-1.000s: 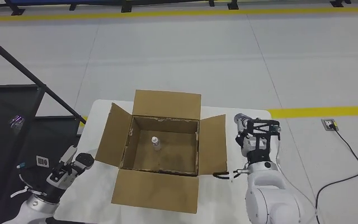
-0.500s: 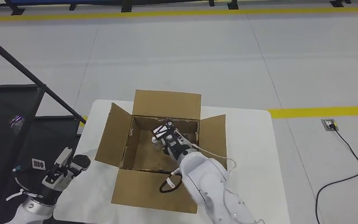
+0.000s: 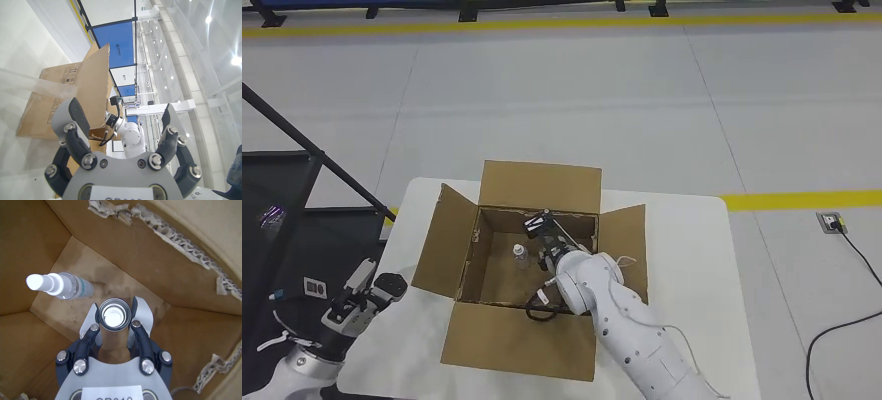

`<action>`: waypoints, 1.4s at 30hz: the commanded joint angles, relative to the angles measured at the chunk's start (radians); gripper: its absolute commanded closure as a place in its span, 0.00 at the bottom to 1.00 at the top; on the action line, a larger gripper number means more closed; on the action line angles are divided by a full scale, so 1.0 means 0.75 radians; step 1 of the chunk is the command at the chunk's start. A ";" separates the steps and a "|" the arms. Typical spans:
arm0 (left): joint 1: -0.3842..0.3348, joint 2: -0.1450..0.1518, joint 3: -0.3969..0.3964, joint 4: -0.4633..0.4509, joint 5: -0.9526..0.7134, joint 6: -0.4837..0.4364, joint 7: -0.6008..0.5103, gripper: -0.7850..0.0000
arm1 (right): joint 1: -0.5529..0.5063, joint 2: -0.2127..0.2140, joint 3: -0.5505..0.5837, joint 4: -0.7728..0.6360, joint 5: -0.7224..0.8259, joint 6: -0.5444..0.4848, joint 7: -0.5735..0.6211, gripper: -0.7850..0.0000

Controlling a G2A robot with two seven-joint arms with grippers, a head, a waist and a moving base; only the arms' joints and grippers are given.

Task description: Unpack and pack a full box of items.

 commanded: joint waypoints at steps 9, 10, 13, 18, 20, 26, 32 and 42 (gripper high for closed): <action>-0.003 0.000 0.014 -0.022 0.019 0.009 0.002 0.00 | -0.008 -0.006 0.006 -0.018 -0.012 -0.004 -0.001 0.31; -0.002 0.000 0.016 -0.025 0.022 0.010 0.003 0.00 | -0.015 -0.004 0.009 -0.034 -0.022 -0.001 -0.002 0.26; -0.003 -0.001 0.023 -0.032 0.035 0.019 0.011 0.00 | -0.054 0.000 0.015 -0.110 -0.042 0.005 -0.007 0.13; -0.021 0.001 0.047 -0.035 0.082 0.065 0.020 0.00 | -0.145 0.011 0.022 -0.303 -0.104 0.031 -0.018 0.00; -0.033 0.002 0.062 -0.038 0.095 0.076 0.020 0.00 | -0.210 0.019 0.025 -0.429 -0.142 0.034 -0.058 0.00; -0.063 0.005 0.106 -0.065 0.153 0.097 0.001 0.00 | -0.484 0.057 0.079 -0.855 -0.242 0.032 -0.281 0.00; -0.102 0.008 0.170 -0.094 0.213 0.112 -0.025 0.00 | -0.759 0.093 0.204 -1.164 -0.201 -0.030 -0.575 0.00; -0.163 0.014 0.295 -0.088 0.341 0.173 -0.086 0.00 | -1.129 0.149 0.554 -1.476 0.093 -0.221 -0.698 0.00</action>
